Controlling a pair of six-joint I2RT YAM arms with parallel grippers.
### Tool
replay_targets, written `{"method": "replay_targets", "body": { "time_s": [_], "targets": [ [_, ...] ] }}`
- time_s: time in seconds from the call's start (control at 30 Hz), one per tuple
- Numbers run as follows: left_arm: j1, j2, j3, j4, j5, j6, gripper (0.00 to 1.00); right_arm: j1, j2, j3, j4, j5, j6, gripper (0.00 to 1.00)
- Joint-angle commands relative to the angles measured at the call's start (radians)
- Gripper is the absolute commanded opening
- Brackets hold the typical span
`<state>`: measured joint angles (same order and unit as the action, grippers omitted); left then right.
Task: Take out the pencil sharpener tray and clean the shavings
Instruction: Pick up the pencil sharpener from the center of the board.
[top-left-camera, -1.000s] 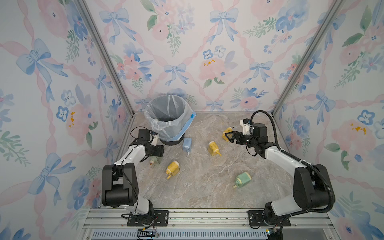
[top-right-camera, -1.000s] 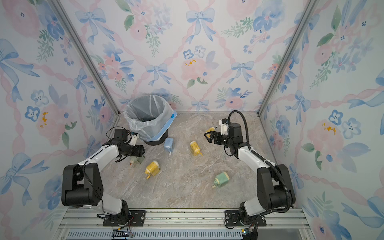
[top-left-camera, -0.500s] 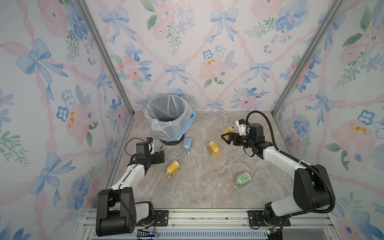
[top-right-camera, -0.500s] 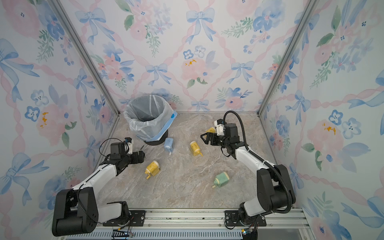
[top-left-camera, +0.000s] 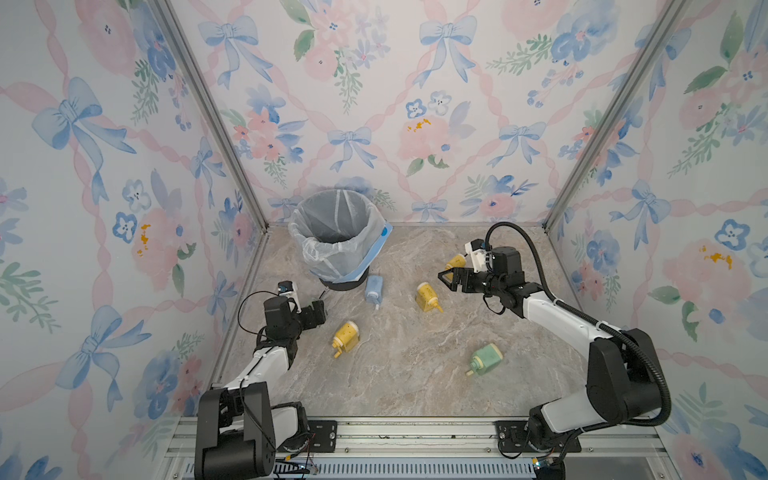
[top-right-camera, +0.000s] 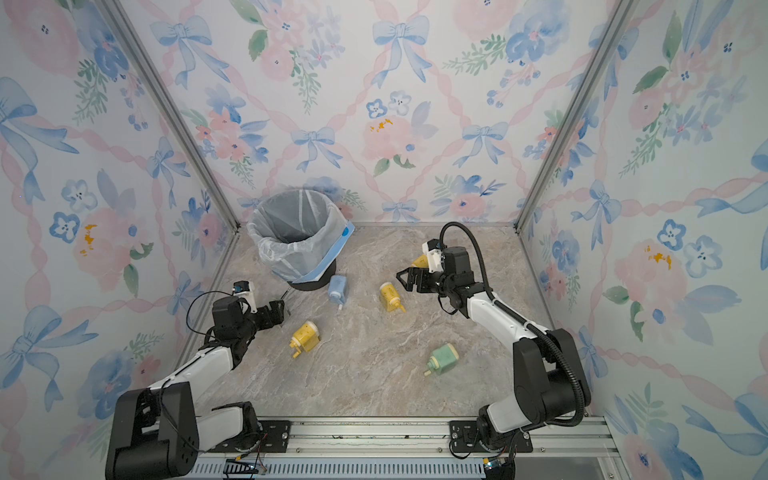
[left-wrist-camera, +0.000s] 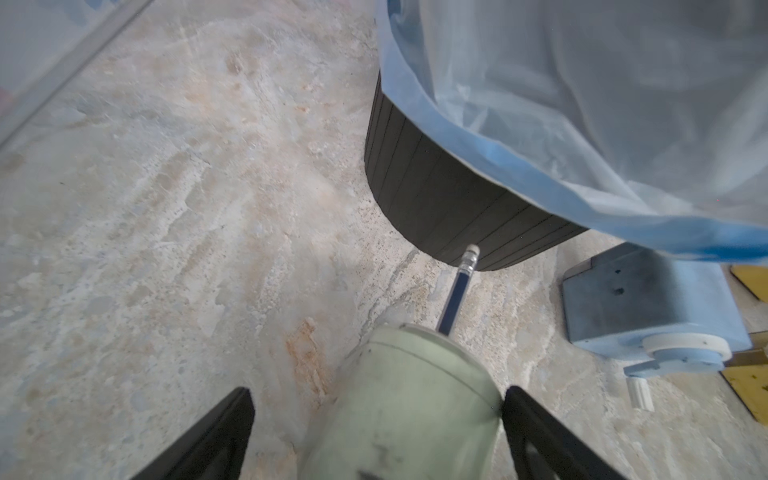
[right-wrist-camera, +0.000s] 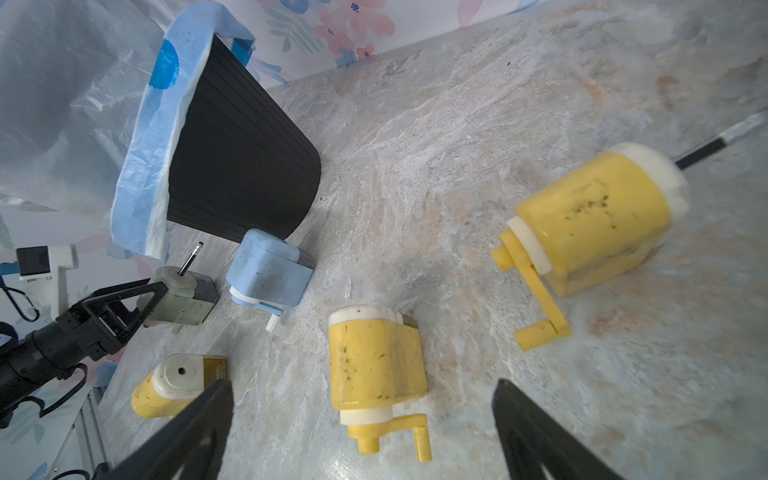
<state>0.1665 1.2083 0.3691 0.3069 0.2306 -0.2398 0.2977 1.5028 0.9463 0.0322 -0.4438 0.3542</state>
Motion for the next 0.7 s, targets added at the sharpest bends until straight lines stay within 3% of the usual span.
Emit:
{"method": "replay_targets", "body": {
  "time_s": [0.0, 0.33, 0.67],
  "targets": [
    [0.008, 0.023, 0.013, -0.006, 0.078, 0.025, 0.93, 0.011, -0.027, 0.023, -0.036, 0.019, -0.030, 0.97],
    [-0.050, 0.023, 0.037, -0.082, 0.068, 0.010, 0.93, 0.010, 0.006, 0.040, -0.029, 0.011, -0.033, 0.97],
    [-0.073, 0.093, 0.076, -0.116, 0.020, 0.042, 0.81, -0.007, -0.056, 0.002, 0.002, 0.114, 0.005, 0.97]
  ]
}}
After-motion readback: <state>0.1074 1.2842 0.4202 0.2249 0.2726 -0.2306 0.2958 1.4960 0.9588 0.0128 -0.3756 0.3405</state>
